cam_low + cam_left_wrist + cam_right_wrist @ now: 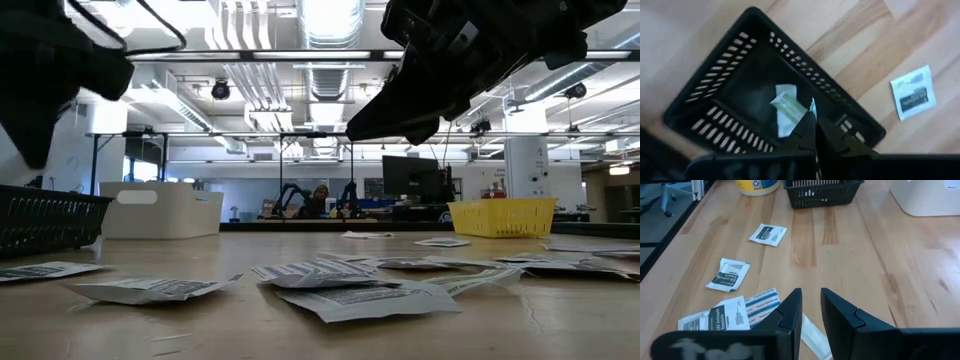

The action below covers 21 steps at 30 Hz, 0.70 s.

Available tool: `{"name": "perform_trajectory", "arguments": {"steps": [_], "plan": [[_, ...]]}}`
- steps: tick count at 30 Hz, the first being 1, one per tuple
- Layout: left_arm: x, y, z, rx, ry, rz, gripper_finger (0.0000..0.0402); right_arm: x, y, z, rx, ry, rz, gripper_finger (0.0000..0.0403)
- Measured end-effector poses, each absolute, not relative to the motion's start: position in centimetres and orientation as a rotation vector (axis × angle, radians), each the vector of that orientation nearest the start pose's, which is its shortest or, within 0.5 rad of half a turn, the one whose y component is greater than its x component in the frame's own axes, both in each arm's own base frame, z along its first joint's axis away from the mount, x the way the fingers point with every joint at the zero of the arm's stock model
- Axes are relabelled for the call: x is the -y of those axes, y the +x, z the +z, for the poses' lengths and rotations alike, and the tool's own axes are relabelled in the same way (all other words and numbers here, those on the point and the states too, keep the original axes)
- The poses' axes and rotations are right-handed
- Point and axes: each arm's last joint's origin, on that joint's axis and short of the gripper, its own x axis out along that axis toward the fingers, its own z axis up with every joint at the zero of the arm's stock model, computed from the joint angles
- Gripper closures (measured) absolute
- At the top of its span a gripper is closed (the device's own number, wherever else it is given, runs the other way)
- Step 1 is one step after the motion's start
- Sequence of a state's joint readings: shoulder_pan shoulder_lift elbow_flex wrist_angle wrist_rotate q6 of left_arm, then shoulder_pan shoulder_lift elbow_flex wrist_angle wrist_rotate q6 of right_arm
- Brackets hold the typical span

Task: Pick & Place First Aid Supplies
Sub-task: Put the green bandage pack into the black bin

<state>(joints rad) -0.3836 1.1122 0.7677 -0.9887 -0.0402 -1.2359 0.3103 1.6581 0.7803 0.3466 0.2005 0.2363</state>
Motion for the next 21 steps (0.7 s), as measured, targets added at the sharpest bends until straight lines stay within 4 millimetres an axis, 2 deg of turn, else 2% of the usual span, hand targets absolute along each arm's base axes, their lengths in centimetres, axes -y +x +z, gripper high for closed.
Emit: {"name": "perform_trajectory", "arguments": {"steps": [5,10,15,21], "plan": [[6.7,16.9,20.4,-1.22,-0.796,0.469,0.0401,-9.5,31.5,16.8,-0.523,0.094,0.046,0.0337],[6.6,16.4,19.2,-1.252,-0.792,0.478,0.0399,-9.5,31.5,16.8,-0.523,0.093,0.046,0.0343],[6.5,16.2,18.8,-1.283,-0.798,0.477,0.0385,-9.5,31.5,16.8,-0.523,0.105,0.043,0.0342],[6.5,16.2,18.8,-1.286,-0.786,0.466,0.0347,-9.5,31.5,16.8,-0.524,0.126,0.037,0.0337]]}}
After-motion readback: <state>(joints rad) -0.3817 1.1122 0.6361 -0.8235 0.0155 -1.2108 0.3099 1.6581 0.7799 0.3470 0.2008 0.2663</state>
